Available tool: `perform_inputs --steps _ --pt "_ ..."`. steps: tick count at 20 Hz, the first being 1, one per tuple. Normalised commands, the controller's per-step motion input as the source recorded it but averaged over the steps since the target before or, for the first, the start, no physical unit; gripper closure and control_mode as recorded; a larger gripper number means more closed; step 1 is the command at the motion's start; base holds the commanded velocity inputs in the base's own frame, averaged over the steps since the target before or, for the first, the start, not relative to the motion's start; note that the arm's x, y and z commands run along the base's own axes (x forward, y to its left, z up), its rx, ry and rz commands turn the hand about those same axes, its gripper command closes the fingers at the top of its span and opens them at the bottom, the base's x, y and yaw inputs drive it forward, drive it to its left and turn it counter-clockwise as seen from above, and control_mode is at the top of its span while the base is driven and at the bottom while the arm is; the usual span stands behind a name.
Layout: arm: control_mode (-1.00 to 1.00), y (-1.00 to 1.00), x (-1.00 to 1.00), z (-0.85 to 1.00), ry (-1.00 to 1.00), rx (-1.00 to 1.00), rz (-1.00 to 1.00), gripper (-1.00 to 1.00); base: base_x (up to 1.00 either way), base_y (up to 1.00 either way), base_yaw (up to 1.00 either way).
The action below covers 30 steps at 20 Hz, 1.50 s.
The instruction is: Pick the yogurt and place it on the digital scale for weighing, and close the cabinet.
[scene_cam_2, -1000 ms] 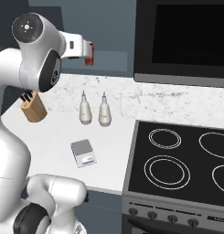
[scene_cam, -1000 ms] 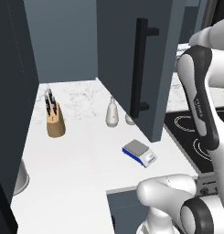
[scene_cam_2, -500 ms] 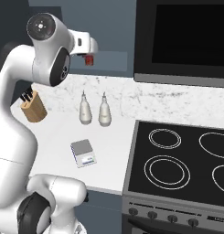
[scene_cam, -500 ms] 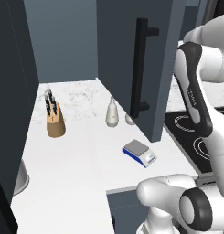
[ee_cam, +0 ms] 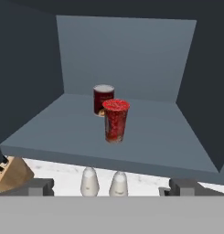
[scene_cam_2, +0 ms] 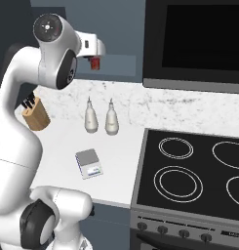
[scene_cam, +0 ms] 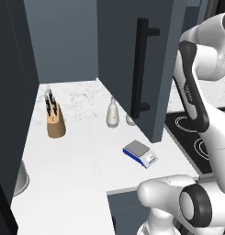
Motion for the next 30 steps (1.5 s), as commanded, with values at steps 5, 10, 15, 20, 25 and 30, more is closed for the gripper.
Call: perform_inputs --steps 5,10,15,20,25,30 --pt "-1.0 0.13 0.14 -0.21 0.0 0.0 0.0 -1.0 0.0 0.0 0.0" --pt "-1.0 0.01 0.29 -0.03 0.0 0.0 0.0 -1.0 0.0 0.0 0.0" --pt "-1.0 0.0 0.26 0.0 0.0 0.0 0.0 -1.0 0.0 0.0 0.0" --pt "-1.0 0.0 0.25 0.0 0.0 0.0 0.0 -1.0 0.0 0.0 0.0" --pt "-1.0 0.0 0.26 0.0 0.0 0.0 0.0 -1.0 0.0 0.0 0.0" --pt "-1.0 0.05 0.48 -0.01 0.0 0.0 0.0 -1.0 0.0 0.0 0.0"
